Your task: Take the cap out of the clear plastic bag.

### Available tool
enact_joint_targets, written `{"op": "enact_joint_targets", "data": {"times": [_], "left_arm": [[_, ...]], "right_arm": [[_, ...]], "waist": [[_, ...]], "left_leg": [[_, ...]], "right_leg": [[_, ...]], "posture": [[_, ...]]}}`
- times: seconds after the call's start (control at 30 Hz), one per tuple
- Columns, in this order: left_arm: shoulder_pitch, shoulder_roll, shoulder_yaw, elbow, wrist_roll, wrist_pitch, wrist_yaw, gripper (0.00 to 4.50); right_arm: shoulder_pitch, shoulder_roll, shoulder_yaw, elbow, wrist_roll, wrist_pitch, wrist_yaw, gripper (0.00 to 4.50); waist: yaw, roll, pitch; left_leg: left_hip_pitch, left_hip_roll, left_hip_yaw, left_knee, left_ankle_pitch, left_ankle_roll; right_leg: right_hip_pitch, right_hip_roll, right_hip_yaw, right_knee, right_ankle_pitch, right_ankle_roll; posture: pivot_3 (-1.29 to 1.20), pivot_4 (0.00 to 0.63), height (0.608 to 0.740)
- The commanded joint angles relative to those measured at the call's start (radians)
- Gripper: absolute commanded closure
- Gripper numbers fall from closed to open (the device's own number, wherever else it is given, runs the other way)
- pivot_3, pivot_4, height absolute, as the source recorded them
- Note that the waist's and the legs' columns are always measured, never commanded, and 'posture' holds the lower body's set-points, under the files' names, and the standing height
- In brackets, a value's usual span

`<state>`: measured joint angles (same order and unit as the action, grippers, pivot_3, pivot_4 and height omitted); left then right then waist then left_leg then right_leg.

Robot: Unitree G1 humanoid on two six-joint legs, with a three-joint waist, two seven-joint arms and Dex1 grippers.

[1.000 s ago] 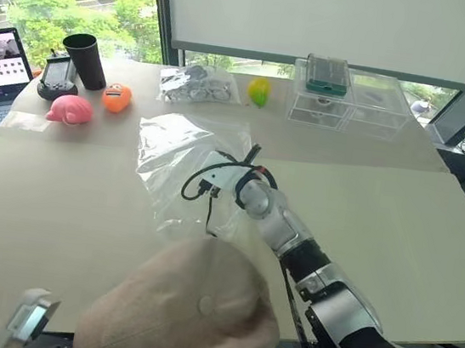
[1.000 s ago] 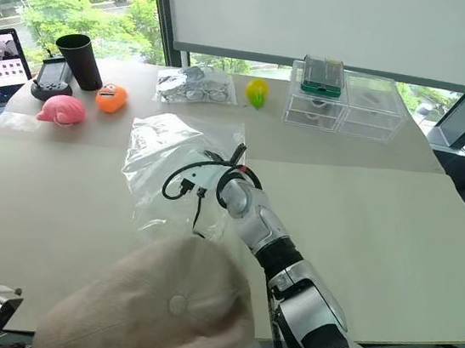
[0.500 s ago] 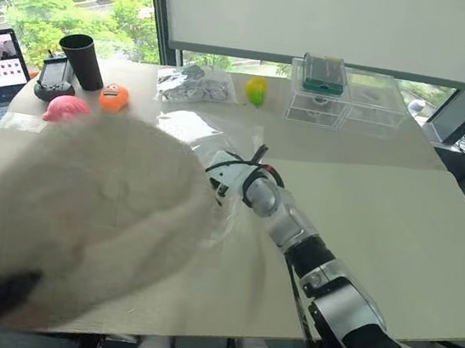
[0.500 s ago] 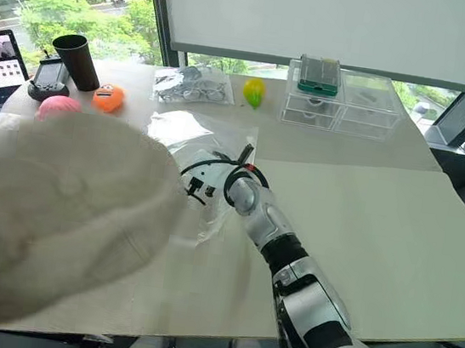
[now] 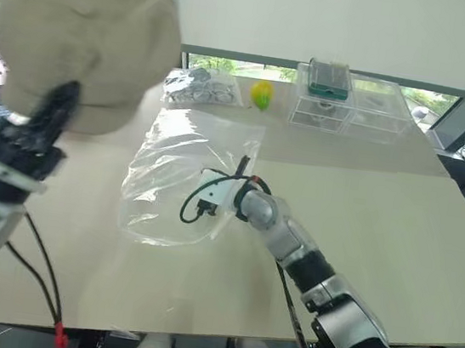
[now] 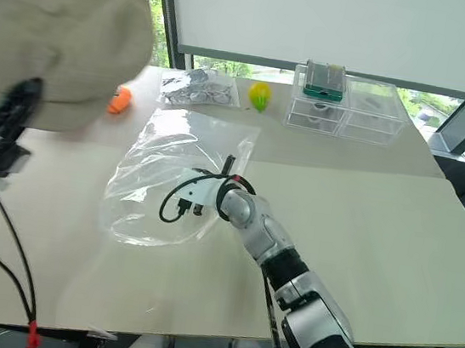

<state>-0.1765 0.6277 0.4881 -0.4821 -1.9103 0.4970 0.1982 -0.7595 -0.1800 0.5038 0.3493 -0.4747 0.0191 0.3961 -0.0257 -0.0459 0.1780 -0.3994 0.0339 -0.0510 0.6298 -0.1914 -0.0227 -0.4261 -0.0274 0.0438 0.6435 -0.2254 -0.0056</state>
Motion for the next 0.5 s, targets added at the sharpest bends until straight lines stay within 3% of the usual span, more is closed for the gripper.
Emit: {"op": "enact_joint_targets", "data": {"times": [0.03,0.27,0.5], "left_arm": [[-0.076,-0.085,-0.117,0.082,0.081,-0.036,0.129,4.48],[-0.102,-0.204,-0.170,0.300,0.214,-0.013,0.218,4.48],[-0.077,-0.206,-0.187,0.375,0.251,0.113,0.178,4.48]], "right_arm": [[0.048,-0.020,-0.019,-0.176,-0.013,0.086,0.056,4.50],[0.138,-0.065,-0.060,-0.403,0.022,0.213,0.161,4.50],[0.181,-0.099,-0.072,-0.491,0.095,0.214,0.243,4.50]], "waist": [[0.003,0.000,0.000],[0.005,0.000,0.000],[0.008,0.000,0.000]], "left_leg": [[0.000,0.000,0.001,0.000,0.000,0.000],[0.001,0.001,0.001,0.000,0.000,0.000],[0.003,0.000,0.001,0.000,0.000,-0.001]], "right_leg": [[0.000,0.000,0.000,0.000,0.000,0.000],[-0.001,0.002,0.000,0.002,0.000,0.000],[0.001,0.002,0.000,0.001,-0.003,0.005]], "posture": [[0.00,0.150,0.740],[0.00,0.150,0.740],[0.00,0.150,0.740]]}}
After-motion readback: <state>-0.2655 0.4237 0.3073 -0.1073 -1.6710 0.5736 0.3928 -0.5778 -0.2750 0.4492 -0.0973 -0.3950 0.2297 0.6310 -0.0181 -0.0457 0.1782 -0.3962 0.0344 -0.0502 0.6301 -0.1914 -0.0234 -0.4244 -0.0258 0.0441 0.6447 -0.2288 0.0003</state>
